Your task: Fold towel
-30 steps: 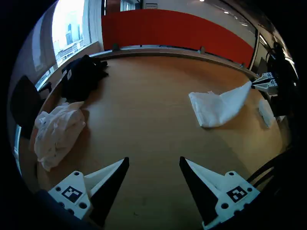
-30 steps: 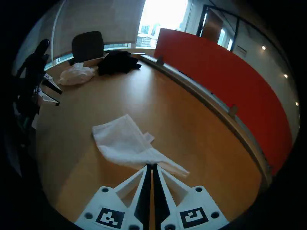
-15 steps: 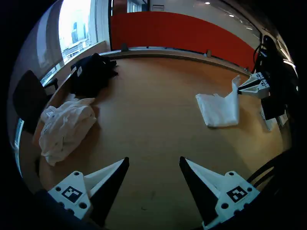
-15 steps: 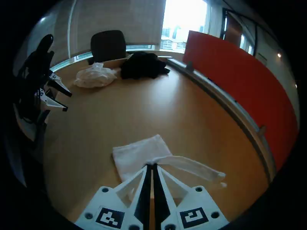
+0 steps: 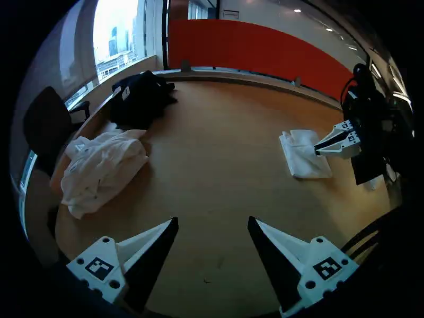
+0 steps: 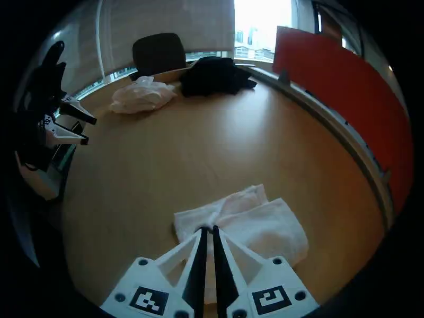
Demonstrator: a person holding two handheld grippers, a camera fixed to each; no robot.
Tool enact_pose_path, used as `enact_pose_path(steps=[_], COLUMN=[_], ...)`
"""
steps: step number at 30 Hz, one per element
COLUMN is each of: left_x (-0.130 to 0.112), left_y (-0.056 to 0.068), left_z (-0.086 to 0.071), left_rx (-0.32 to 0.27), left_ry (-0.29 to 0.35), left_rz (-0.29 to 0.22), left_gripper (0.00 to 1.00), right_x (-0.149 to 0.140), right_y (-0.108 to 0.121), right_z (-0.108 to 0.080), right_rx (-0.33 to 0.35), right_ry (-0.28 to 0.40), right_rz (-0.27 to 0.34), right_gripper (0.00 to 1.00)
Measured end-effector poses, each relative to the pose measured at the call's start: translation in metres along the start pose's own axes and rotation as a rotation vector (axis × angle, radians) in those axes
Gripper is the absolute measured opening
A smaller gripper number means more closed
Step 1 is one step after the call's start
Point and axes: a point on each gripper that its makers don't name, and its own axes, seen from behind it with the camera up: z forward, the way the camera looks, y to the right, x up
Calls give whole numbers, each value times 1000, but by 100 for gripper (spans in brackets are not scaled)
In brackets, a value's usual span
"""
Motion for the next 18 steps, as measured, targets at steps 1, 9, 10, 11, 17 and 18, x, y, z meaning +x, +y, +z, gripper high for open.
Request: enact_pose_path(steps=[1,9,10,11,17,18], left_x=[-1,-1,-1,-1,0,1], left_y=[0,0,1,1,1,2], left_z=[0,1,1,1,1,1], left_rx=[0,-3,-3,-4,-5,-5], left_ry=[0,-1,0,0,2,2], left_rz=[0,5,5,5,8,8], left_gripper=[97,98,98,98,98,97], right_x=[0,-4,-5,-6,-12,-13], right_y=[1,8,9,9,11,10], right_z=[0,-8,-9,-10,-14,-15], right_rx=[-1,-27,-31,-34,-49,-50], right_ry=[-1,2,3,3,4,4], right_rz=[2,19,22,25,38,41], right_gripper=[14,61,67,69,74,74])
